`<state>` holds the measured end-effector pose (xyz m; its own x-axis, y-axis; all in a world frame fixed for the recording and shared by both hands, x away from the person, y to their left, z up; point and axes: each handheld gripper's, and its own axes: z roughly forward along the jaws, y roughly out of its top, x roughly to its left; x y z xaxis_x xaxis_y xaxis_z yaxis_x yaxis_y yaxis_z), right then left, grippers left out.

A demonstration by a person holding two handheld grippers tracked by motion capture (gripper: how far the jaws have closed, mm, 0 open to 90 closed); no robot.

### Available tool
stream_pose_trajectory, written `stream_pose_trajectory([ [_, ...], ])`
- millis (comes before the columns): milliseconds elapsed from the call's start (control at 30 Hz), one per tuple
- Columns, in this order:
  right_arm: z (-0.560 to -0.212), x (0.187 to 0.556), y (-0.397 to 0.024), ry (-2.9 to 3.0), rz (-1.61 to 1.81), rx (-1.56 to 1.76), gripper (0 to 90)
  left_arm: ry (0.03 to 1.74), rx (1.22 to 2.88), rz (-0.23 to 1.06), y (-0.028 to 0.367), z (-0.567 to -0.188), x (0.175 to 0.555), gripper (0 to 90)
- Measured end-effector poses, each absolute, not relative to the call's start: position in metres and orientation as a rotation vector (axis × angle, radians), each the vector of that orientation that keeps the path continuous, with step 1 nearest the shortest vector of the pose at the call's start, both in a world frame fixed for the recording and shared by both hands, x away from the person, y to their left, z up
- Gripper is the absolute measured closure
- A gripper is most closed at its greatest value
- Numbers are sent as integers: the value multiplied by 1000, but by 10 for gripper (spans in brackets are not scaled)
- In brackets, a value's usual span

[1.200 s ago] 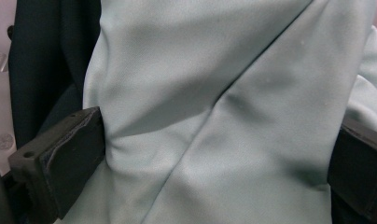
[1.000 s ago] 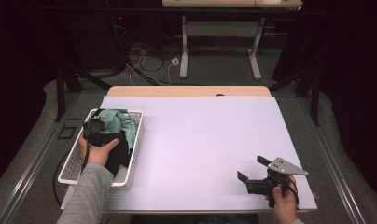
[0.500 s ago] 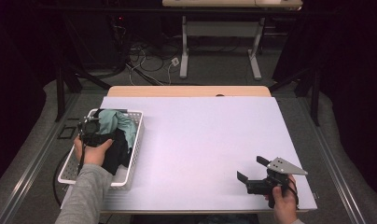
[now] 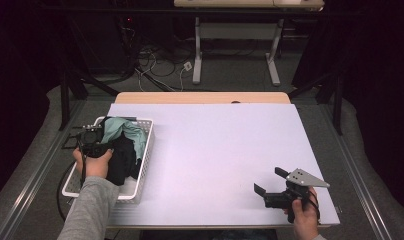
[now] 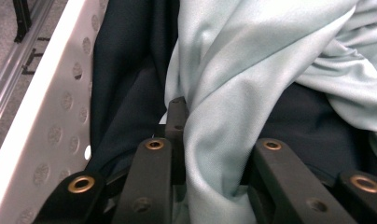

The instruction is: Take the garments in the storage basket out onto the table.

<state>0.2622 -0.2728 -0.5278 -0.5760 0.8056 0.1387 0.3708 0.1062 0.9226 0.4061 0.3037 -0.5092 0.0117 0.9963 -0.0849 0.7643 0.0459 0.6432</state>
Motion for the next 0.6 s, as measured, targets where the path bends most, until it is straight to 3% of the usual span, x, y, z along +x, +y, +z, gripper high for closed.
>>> stream_pose_trajectory([
  [600,-528,262,-273,1982,1472,1159,4,1744,1569,653,307,-493,393,793],
])
